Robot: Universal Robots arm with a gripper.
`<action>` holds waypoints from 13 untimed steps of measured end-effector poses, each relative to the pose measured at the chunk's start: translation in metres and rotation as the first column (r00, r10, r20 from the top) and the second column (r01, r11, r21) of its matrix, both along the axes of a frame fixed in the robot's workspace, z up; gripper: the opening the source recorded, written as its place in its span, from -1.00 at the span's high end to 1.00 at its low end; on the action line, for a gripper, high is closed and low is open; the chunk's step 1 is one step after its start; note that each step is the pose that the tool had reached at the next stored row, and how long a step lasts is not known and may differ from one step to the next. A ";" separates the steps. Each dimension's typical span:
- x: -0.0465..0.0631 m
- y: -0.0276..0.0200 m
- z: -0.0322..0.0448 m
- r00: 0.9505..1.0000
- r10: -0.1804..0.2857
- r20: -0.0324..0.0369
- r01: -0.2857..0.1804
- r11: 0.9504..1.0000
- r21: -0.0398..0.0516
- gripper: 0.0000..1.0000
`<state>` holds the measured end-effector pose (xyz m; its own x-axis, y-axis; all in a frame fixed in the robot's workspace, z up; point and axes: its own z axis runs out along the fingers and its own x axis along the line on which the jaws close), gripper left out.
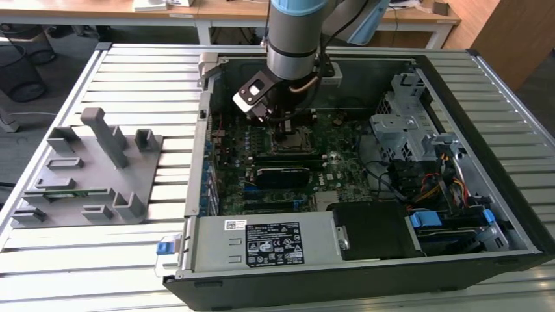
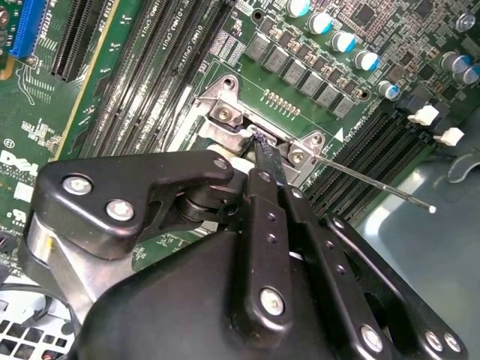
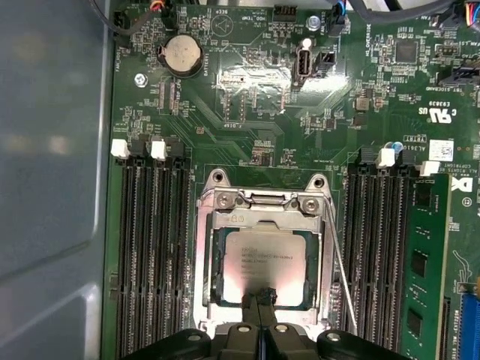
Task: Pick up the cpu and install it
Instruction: 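Close the cpu cover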
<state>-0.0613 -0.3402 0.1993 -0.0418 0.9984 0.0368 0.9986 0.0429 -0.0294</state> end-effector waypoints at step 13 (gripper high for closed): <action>0.000 0.0000 0.0035 1.000 0.000 -0.002 0.000 1.000 0.000 0.79</action>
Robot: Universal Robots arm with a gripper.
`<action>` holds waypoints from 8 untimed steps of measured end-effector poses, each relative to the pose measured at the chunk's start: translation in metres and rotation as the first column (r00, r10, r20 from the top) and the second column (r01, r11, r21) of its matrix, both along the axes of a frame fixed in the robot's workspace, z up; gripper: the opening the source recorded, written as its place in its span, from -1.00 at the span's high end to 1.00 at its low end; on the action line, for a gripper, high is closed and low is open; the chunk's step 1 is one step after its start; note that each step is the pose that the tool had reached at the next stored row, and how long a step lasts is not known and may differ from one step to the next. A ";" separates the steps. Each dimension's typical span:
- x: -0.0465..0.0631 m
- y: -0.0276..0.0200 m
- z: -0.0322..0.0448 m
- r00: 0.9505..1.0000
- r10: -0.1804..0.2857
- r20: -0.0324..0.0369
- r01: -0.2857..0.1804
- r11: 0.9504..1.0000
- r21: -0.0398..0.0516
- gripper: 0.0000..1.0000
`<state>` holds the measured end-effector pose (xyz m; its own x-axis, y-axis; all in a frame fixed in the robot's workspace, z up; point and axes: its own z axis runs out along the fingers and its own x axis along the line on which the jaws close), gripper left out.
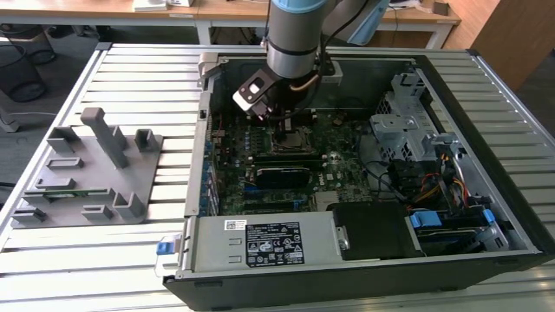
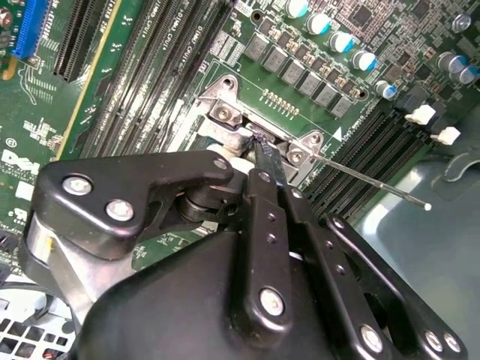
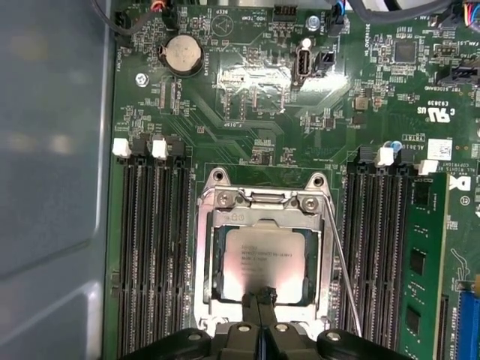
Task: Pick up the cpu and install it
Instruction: 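Close the cpu cover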
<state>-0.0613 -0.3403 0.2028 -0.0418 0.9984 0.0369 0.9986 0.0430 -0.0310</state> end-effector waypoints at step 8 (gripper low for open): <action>0.008 0.0000 0.0022 1.000 0.000 -0.004 0.000 1.000 0.000 0.79</action>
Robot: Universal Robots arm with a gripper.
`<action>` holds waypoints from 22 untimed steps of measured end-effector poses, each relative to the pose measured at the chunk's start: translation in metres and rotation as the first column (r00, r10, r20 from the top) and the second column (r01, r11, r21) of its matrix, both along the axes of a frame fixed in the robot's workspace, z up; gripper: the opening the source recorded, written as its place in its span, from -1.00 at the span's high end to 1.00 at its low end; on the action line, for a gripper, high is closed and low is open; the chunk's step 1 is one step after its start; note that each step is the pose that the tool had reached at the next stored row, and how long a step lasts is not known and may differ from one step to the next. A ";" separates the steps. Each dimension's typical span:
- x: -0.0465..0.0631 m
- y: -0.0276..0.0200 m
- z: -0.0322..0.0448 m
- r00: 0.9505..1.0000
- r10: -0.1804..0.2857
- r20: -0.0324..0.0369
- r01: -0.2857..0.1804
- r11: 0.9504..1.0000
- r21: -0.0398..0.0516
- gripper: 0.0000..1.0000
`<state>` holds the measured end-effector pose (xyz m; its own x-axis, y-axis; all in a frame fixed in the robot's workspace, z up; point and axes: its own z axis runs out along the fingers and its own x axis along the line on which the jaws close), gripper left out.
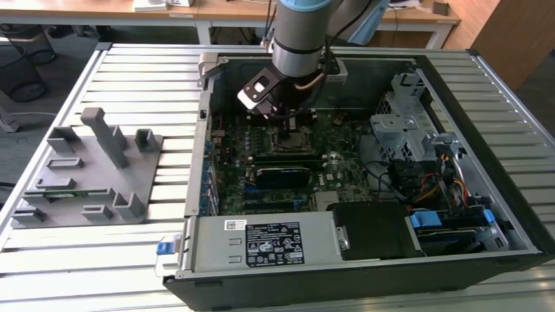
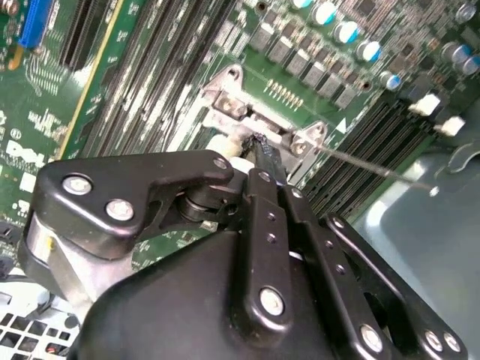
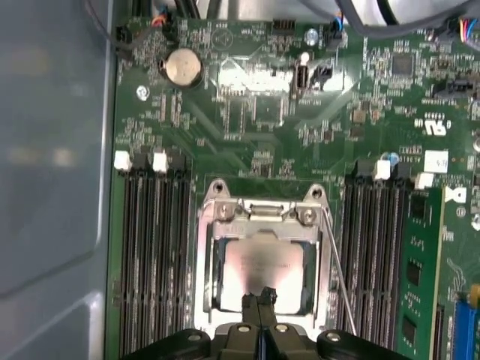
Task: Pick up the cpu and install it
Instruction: 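Close the cpu cover, then install the first cpu locking lever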
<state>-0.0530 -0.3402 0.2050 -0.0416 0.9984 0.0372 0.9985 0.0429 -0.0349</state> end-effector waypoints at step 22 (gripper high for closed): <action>0.011 -0.0045 0.0009 1.000 0.000 -0.009 0.000 1.000 0.001 0.79</action>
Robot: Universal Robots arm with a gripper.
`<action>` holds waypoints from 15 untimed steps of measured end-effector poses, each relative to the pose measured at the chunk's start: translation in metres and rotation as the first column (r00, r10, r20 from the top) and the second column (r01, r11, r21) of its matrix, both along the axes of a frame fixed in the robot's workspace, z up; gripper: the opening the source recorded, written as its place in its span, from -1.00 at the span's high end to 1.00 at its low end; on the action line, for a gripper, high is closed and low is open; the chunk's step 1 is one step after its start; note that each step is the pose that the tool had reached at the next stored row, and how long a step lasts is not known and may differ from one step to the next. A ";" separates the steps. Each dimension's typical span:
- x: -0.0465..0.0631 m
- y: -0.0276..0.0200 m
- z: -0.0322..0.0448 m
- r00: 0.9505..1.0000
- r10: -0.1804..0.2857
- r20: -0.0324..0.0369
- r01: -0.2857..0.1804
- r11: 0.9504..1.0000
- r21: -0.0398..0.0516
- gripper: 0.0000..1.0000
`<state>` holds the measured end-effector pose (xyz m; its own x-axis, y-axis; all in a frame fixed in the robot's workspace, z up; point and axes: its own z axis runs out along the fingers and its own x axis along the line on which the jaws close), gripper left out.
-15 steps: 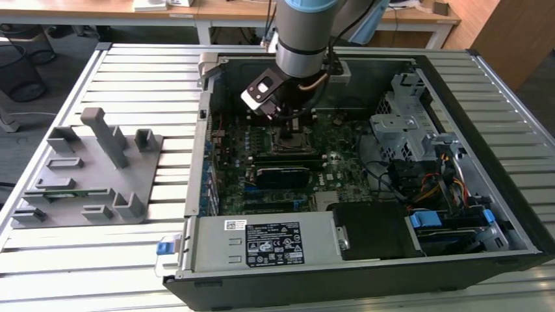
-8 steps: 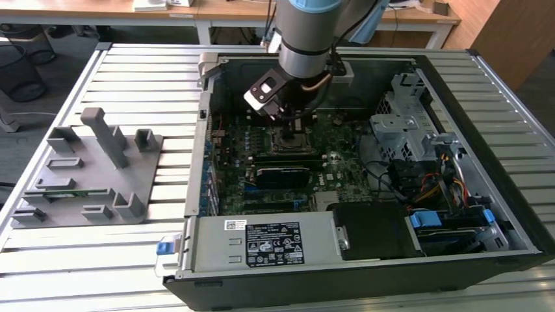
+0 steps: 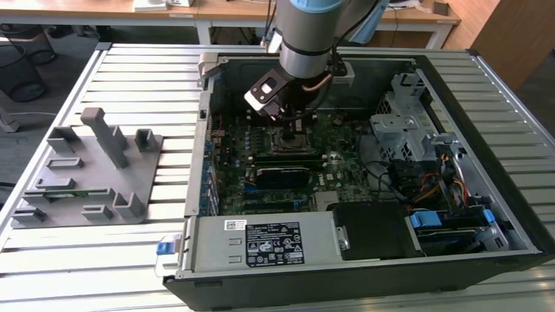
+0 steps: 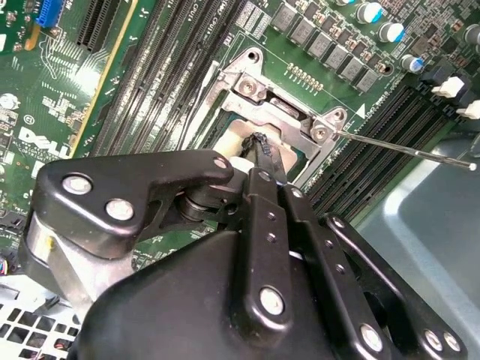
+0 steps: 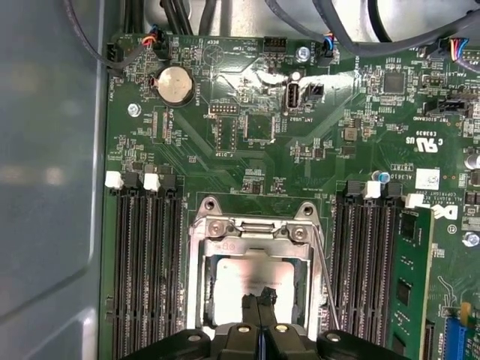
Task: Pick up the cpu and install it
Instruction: 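Install the first cpu locking lever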
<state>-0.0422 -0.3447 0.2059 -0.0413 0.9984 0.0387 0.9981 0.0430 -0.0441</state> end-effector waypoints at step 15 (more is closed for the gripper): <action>0.000 0.0000 0.0263 1.000 0.000 0.000 0.000 1.000 0.000 0.79</action>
<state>-0.0421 -0.3446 0.2322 -0.0413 0.9984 0.0388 0.9981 0.0430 -0.0441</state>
